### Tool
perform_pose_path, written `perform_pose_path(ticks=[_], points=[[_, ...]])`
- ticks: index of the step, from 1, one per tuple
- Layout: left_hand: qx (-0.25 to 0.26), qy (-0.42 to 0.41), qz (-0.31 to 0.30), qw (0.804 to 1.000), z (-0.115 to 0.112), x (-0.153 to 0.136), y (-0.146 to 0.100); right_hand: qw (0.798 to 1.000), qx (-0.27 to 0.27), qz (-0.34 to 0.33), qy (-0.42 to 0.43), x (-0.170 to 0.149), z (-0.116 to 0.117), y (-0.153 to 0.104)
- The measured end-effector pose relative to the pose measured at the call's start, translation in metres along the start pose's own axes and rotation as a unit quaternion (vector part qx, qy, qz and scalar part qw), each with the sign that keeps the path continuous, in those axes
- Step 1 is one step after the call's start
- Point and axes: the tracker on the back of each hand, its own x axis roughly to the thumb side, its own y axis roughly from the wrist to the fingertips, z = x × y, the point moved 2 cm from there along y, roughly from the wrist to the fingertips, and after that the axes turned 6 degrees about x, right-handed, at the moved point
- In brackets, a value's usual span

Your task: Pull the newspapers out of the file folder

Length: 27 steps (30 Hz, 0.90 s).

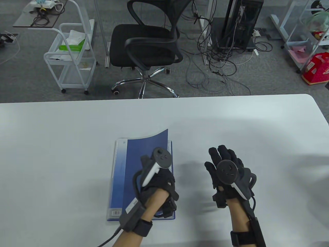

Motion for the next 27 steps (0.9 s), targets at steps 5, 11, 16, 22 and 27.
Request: perform_pose_path(ticks=[5,11,16,22,27], points=[[0.044,-0.053,0.011,0.998,0.101,-0.03,-0.029,1.0,0.001,0.006,0.001,-0.004,0.001,0.0],[0.124,0.116,0.093,0.981,0.159,-0.069,-0.05,1.0,0.008,0.008,-0.007,-0.005,0.005,0.001],[0.195,0.264,0.171,0.929,0.163,-0.106,-0.053,1.0,0.014,0.006,-0.015,-0.004,0.009,0.001],[0.237,0.33,0.226,0.885,0.151,-0.154,-0.039,0.999,0.03,0.012,0.011,-0.007,0.013,0.002],[0.23,0.312,0.178,0.904,0.111,-0.187,-0.023,0.999,0.041,0.019,0.0,-0.01,0.019,0.003]])
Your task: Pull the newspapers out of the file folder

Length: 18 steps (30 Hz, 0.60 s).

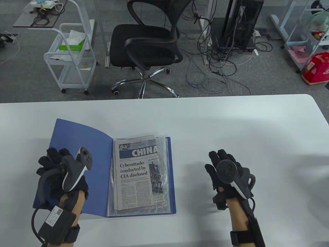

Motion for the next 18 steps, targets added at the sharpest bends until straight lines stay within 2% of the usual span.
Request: perform_pose_path(ticks=[5,9,15,17,18], points=[[-0.062,-0.144,-0.025,0.987,-0.06,0.006,-0.011,1.0,0.005,0.003,-0.008,-0.001,0.004,0.001],[-0.098,-0.179,-0.035,0.978,-0.087,0.01,-0.015,1.0,0.009,0.003,-0.013,0.0,0.007,0.001],[-0.069,-0.171,-0.08,0.98,-0.083,0.018,-0.025,1.0,0.01,0.001,-0.022,0.003,0.009,0.001],[-0.068,-0.198,-0.124,0.97,-0.077,0.027,-0.031,1.0,0.007,-0.003,-0.025,0.005,0.01,0.0],[-0.076,-0.226,-0.176,0.955,-0.073,0.036,-0.035,1.0,0.006,-0.007,-0.025,0.009,0.009,0.0]])
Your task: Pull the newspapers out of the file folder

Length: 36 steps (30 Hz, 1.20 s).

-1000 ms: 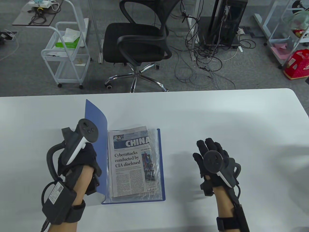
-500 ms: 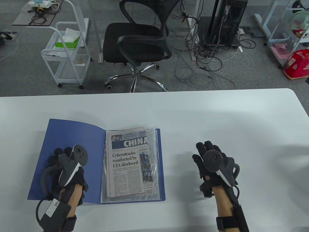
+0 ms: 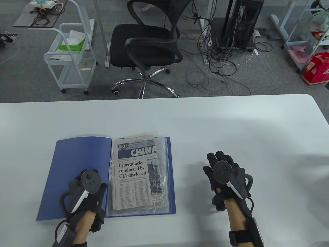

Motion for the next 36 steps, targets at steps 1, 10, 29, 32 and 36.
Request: perform_pose_path(ticks=[1,10,29,32,36], points=[[-0.025,-0.019,-0.041,0.999,-0.003,0.009,-0.001,1.0,0.001,0.004,-0.001,0.003,-0.001,0.002],[-0.225,0.017,-0.2,0.953,-0.051,0.06,-0.014,0.998,0.03,-0.062,-0.014,0.093,0.001,0.037],[-0.219,0.091,-0.205,0.95,-0.065,0.066,-0.016,0.988,0.068,-0.034,-0.133,0.247,0.089,0.156],[-0.229,0.09,-0.199,0.949,-0.066,0.066,-0.016,0.99,0.095,0.002,-0.1,0.241,0.087,0.167],[-0.23,0.09,-0.198,0.949,-0.066,0.066,-0.016,0.991,0.074,0.025,-0.107,0.234,0.079,0.176]])
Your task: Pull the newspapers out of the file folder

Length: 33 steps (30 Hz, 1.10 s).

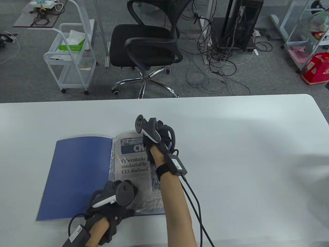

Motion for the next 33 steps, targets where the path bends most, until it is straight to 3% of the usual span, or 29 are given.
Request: perform_pose_path(ticks=[4,7,15,20,24,28,33], points=[[-0.002,-0.005,0.002,1.0,-0.001,-0.001,0.0,0.997,0.066,-0.022,0.012,0.002,0.004,0.004],[-0.005,-0.004,0.006,1.0,-0.001,-0.001,0.0,0.997,0.072,-0.018,-0.01,0.003,0.002,0.006],[-0.013,-0.011,0.01,1.0,-0.001,-0.002,-0.001,0.992,-0.097,0.029,0.073,-0.01,-0.046,0.0],[-0.015,-0.015,0.011,1.0,-0.002,-0.003,-0.001,0.967,-0.197,0.029,0.158,-0.034,-0.102,-0.019],[-0.015,-0.018,0.012,1.0,-0.002,-0.003,0.0,0.947,-0.236,0.006,0.215,-0.062,-0.136,-0.036],[-0.017,-0.02,0.013,1.0,-0.002,-0.004,0.0,0.918,-0.198,-0.008,0.343,-0.107,-0.161,-0.054],[-0.017,-0.024,0.015,0.999,-0.002,-0.004,0.0,0.864,-0.19,0.027,0.465,-0.176,-0.17,-0.078]])
